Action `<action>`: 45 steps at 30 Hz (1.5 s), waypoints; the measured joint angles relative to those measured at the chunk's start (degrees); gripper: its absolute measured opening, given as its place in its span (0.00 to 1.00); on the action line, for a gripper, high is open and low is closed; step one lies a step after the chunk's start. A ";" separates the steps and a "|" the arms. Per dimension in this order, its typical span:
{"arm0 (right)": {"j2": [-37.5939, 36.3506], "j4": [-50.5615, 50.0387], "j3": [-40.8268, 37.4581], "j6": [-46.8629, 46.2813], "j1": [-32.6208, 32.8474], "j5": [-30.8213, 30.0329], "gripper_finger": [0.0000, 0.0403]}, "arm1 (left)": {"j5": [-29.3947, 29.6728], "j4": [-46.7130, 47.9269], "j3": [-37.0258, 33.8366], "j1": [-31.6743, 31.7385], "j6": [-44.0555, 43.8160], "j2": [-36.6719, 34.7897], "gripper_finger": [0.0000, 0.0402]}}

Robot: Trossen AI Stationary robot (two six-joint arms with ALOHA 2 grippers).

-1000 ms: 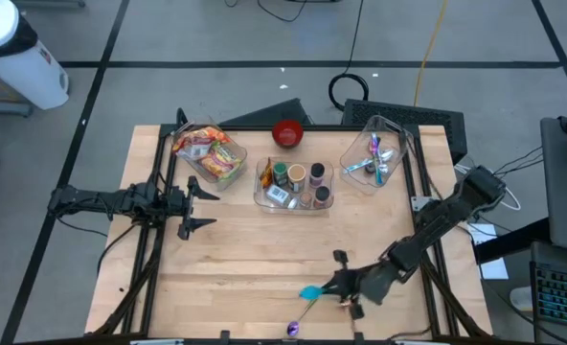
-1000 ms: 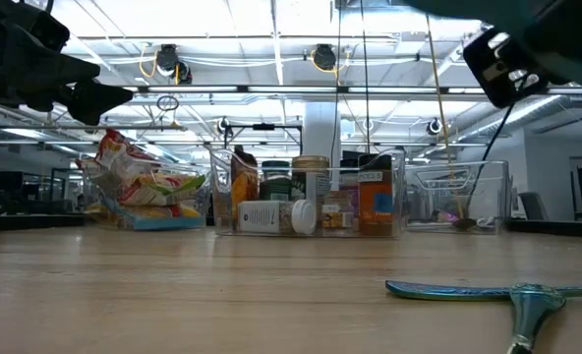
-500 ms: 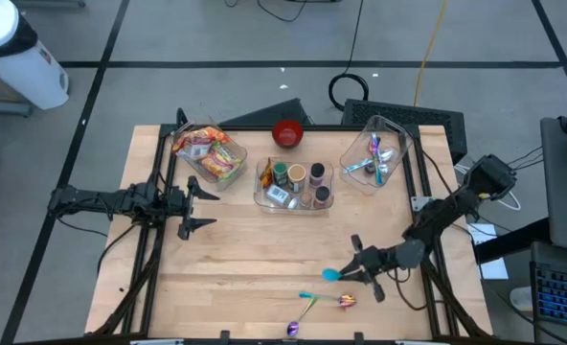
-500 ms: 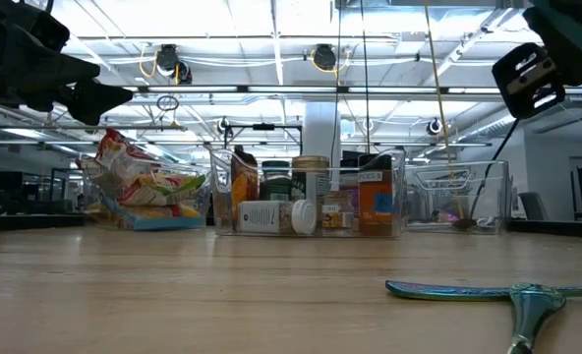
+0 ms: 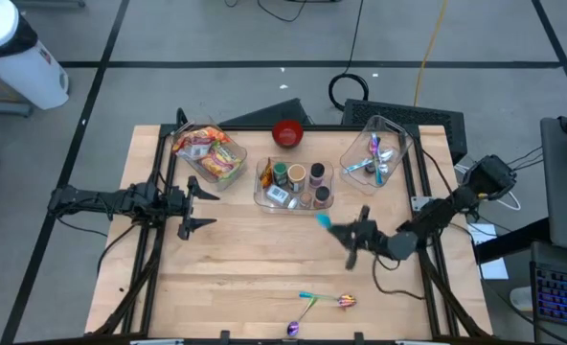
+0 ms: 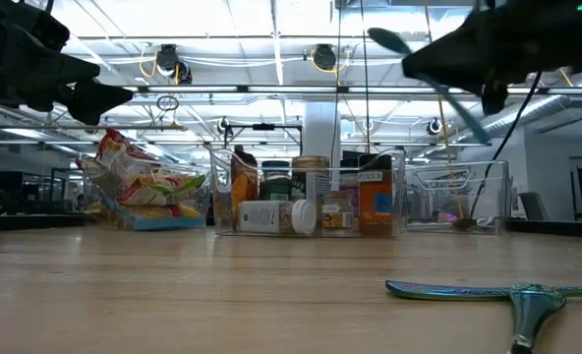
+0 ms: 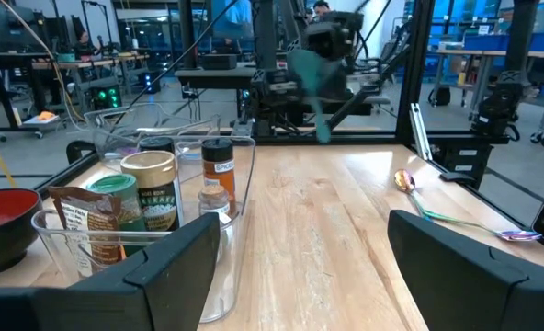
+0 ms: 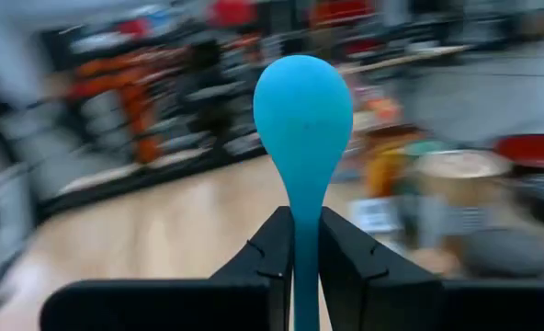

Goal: Pick & Place Food Item
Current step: Put the blue baby spoon into the right transparent bin

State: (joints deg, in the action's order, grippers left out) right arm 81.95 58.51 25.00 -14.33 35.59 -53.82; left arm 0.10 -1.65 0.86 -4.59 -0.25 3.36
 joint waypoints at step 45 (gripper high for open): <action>-20.98 -64.99 5.31 -25.57 -65.38 11.68 0.08 | 0.00 0.02 0.00 0.01 0.02 0.00 0.81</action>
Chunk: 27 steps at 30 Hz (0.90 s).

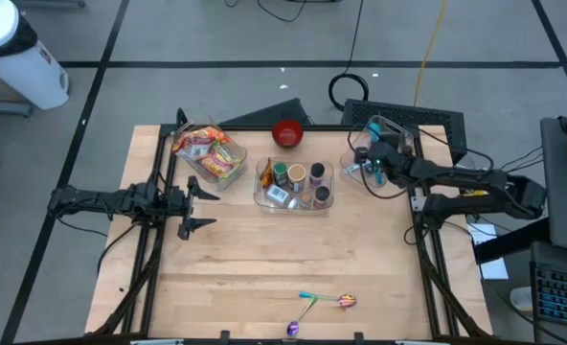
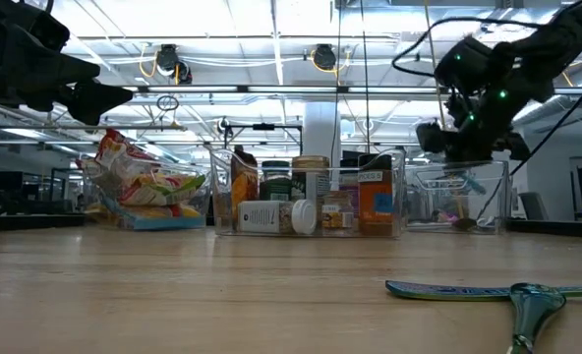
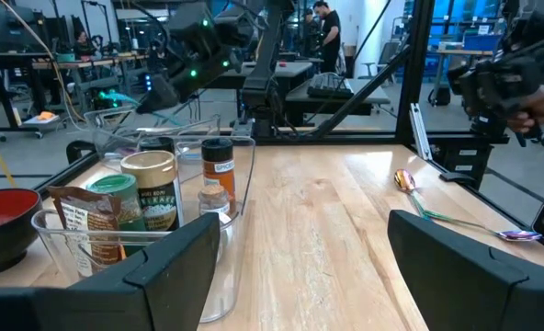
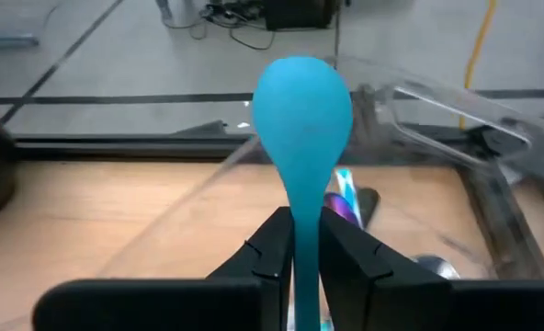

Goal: Pick & Place Food Item
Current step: Put the blue baby spoon into the right transparent bin, then put the bottom violet spoon into the right transparent bin

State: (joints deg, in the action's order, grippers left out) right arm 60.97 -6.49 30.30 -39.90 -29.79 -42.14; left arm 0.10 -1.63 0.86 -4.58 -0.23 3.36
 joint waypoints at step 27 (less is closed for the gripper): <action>-1.87 37.02 -6.75 15.07 3.36 24.65 0.37 | 0.00 0.00 0.00 0.00 -0.02 0.00 0.81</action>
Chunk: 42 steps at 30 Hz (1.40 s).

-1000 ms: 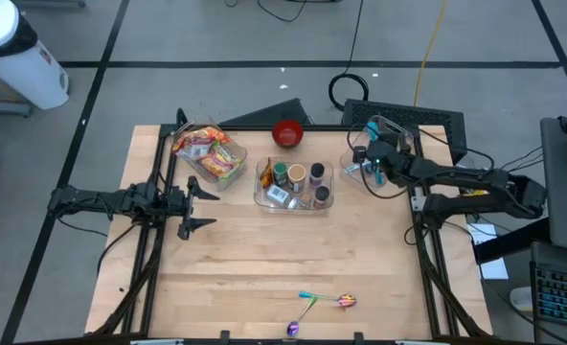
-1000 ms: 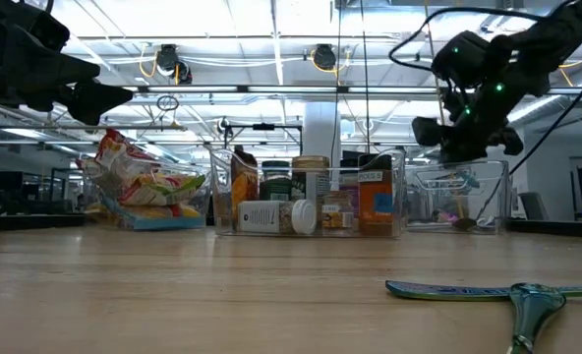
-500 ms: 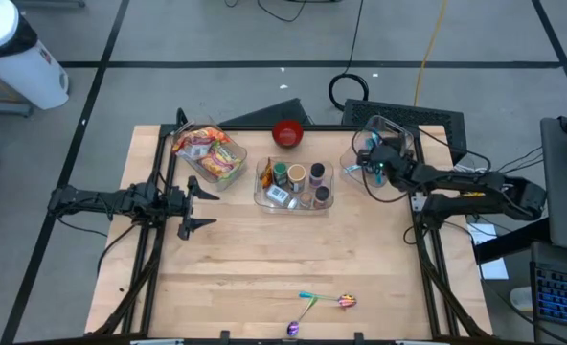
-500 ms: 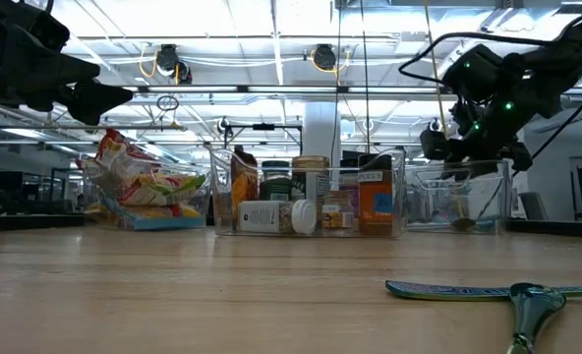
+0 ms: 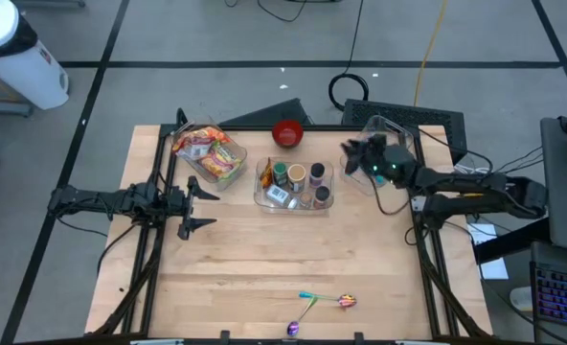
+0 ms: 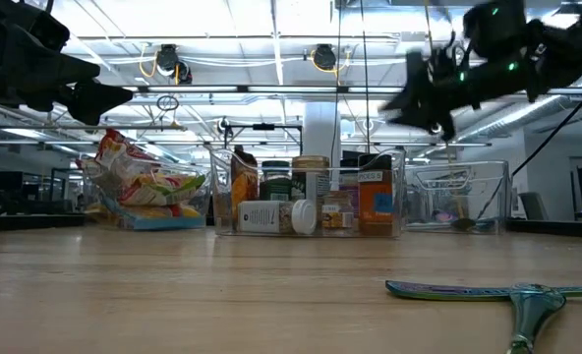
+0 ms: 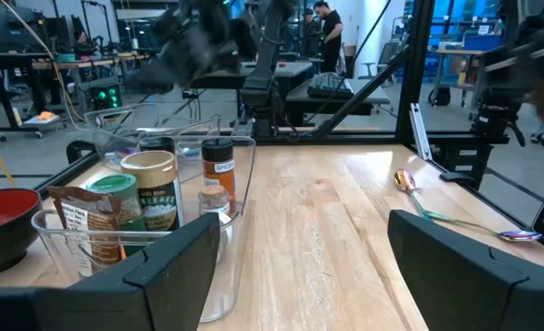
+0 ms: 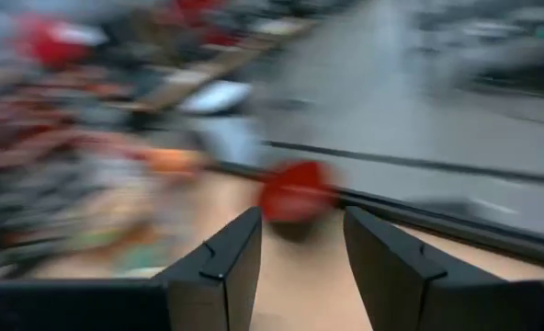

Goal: Pick & Place Food Item
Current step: Put the bottom violet spoon into the right transparent bin

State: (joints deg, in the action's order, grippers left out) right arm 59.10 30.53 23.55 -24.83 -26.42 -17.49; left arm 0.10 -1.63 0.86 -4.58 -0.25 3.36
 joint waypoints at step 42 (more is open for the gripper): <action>58.91 -28.02 50.45 16.28 62.95 12.29 0.41 | 0.00 -0.04 0.00 -0.02 0.00 0.00 0.81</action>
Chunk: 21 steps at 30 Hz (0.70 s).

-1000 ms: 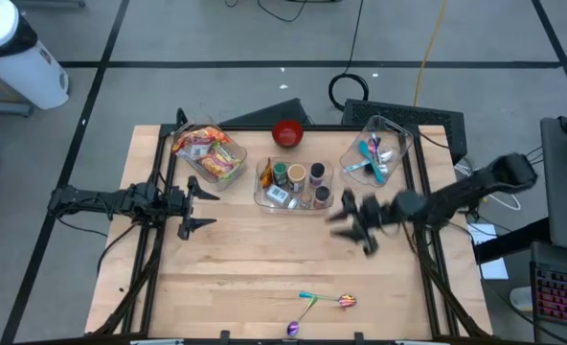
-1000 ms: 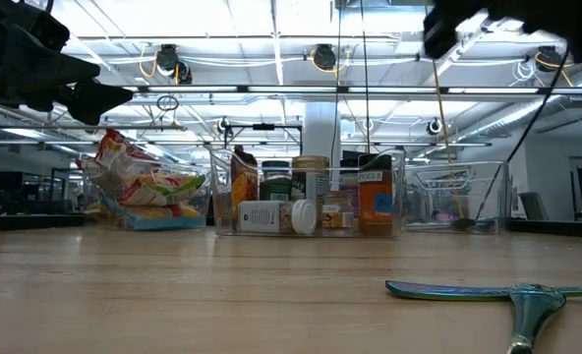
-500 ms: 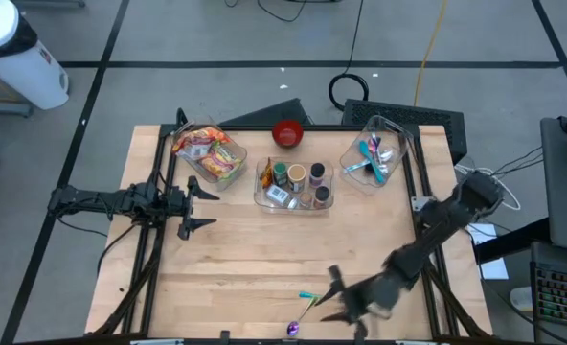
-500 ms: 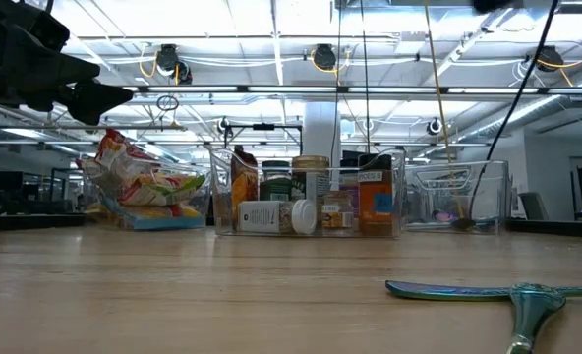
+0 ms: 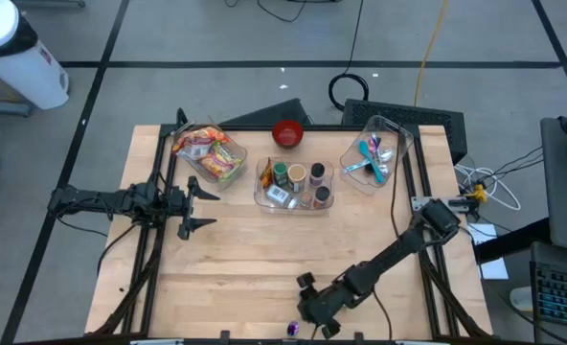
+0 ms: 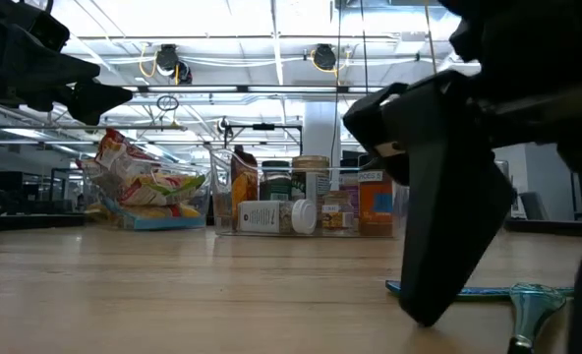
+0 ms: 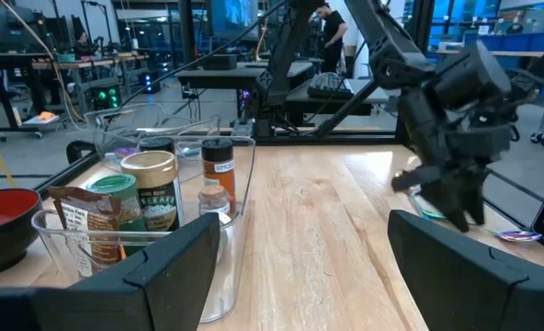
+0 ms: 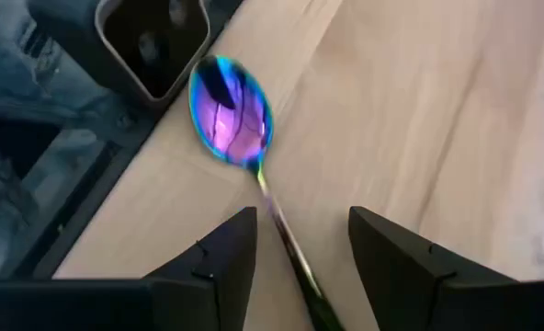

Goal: Pick & Place Food Item
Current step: Put the bottom violet spoon into the right transparent bin

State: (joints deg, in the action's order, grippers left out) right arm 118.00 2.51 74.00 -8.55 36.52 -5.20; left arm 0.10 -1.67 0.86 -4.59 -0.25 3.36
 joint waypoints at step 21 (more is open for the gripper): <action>1.98 -1.82 0.09 1.90 -1.97 0.84 0.06 | 0.00 -0.01 0.00 0.00 0.00 0.00 0.81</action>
State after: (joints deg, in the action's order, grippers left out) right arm 119.98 0.69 74.08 -6.65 34.56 -4.36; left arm 0.10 -1.67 0.86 -4.60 -0.25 3.36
